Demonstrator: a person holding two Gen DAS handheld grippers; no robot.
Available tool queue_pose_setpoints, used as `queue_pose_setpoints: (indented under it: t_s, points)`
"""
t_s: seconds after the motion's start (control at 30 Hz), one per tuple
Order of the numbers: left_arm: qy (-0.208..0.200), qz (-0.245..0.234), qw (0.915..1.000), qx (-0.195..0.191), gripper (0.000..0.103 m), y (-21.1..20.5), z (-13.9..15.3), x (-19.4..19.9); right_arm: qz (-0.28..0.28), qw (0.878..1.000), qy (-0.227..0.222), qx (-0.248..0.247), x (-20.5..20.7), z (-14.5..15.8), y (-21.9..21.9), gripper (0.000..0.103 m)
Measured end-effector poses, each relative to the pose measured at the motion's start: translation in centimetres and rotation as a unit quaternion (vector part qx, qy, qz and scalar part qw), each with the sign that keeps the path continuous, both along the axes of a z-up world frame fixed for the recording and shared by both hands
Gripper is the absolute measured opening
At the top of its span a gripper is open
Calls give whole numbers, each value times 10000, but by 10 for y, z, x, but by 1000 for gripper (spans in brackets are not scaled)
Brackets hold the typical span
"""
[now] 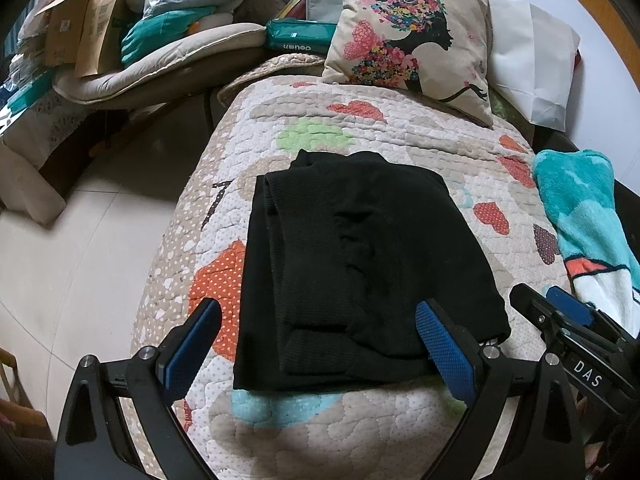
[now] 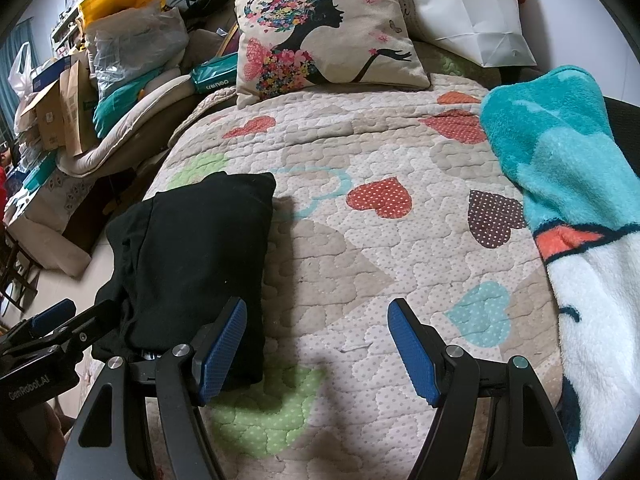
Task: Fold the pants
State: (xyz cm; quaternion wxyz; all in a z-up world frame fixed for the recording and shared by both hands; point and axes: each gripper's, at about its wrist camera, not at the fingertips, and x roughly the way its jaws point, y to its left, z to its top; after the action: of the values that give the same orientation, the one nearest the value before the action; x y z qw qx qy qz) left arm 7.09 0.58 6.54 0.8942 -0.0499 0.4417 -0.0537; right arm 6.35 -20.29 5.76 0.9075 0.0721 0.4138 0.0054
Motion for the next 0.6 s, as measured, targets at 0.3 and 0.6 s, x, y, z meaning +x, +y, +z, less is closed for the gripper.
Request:
queue_pose_setpoints:
  t_s: [0.3,0.6]
  points:
    - [156,610,9940,-893,97,60,26,36,56,9989,80,459,20,17,-9,79]
    - [1188,660,9732,-1857,97,80,-28,95,251,9664,895,2396,75,-23,-23,80]
